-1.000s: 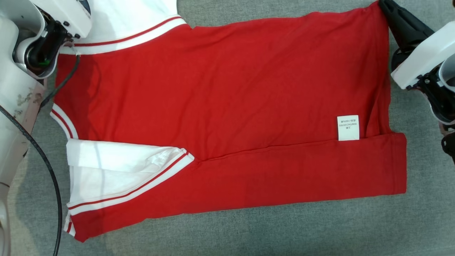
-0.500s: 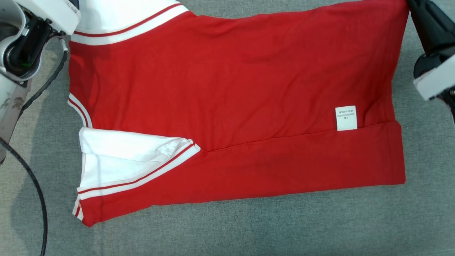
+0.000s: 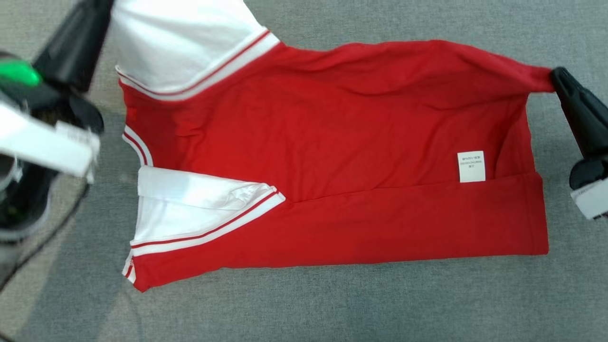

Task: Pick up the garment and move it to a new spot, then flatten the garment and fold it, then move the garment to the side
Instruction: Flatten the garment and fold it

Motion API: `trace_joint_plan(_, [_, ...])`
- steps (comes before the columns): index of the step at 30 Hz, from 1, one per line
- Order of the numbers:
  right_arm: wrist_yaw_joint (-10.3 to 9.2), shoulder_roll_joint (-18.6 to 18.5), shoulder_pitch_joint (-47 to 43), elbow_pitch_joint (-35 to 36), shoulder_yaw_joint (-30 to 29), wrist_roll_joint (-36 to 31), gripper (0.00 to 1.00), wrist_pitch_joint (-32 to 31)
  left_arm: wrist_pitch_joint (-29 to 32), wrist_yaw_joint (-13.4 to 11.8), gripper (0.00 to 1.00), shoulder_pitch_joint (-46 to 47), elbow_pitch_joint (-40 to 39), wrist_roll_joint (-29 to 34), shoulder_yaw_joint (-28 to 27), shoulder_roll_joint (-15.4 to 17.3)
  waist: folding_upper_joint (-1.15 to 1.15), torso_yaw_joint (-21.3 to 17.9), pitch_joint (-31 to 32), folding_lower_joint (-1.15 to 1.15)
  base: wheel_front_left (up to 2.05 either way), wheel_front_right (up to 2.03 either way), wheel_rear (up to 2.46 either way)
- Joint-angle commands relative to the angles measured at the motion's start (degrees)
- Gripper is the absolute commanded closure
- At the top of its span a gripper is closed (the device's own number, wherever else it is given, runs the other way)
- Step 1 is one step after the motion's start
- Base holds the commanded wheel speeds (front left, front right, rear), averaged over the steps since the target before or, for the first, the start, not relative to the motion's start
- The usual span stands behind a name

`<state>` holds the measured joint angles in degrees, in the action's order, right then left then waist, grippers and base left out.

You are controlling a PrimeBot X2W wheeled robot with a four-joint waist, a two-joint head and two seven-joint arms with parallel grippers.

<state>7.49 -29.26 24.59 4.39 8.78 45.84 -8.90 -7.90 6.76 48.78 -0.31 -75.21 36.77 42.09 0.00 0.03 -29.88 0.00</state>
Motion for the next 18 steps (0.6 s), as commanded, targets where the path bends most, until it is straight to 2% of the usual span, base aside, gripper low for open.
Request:
trace_joint_plan(1, [0.0,0.4,-2.5,1.1,-1.2,0.7,1.0,-0.7,-1.1,-0.3,1.0,-4.0,-4.5,-2.2,-0.9,1.5,0.0,0.6,0.5,0.0,0.0,0.0,0.0])
trace_joint_plan(5, [0.0,1.8,-7.2,2.7,-4.0,1.7,1.0,-1.6,-3.9,-1.3,1.0,-13.7,-13.5,-5.8,-2.9,5.5,0.0,1.1,0.9,0.0,0.0,0.0,0.0])
trace_joint_plan(9, [0.0,3.5,-11.6,3.1,-6.5,2.5,1.0,-2.3,-6.0,-2.6,1.0,-22.8,-17.2,-8.1,-4.4,6.8,0.0,1.8,1.3,0.0,0.0,0.0,0.0])
trace_joint_plan(13, [0.0,4.8,-13.9,2.6,-7.8,2.3,1.0,-2.5,-6.7,-2.2,1.0,-28.4,-17.0,-10.2,-5.8,5.7,0.0,1.9,1.5,0.0,0.0,0.0,0.0])
trace_joint_plan(14, [0.0,5.5,-14.8,1.9,-8.1,2.3,1.0,-2.5,-6.9,-1.6,1.0,-31.4,-16.3,-12.2,-6.5,4.4,0.0,1.8,1.6,0.0,0.0,0.0,0.0])
trace_joint_plan(16, [0.0,6.1,-15.2,0.9,-8.0,1.7,1.0,-2.4,-7.0,-1.5,1.0,-34.0,-14.2,-12.5,-7.0,3.8,0.0,1.6,1.7,0.0,0.0,0.0,0.0])
trace_joint_plan(18, [0.0,6.7,-15.4,0.0,-7.8,1.6,1.0,-2.3,-7.0,-1.0,1.0,-35.4,-12.6,-13.4,-7.0,1.8,0.0,1.7,1.8,0.0,0.0,0.0,0.0])
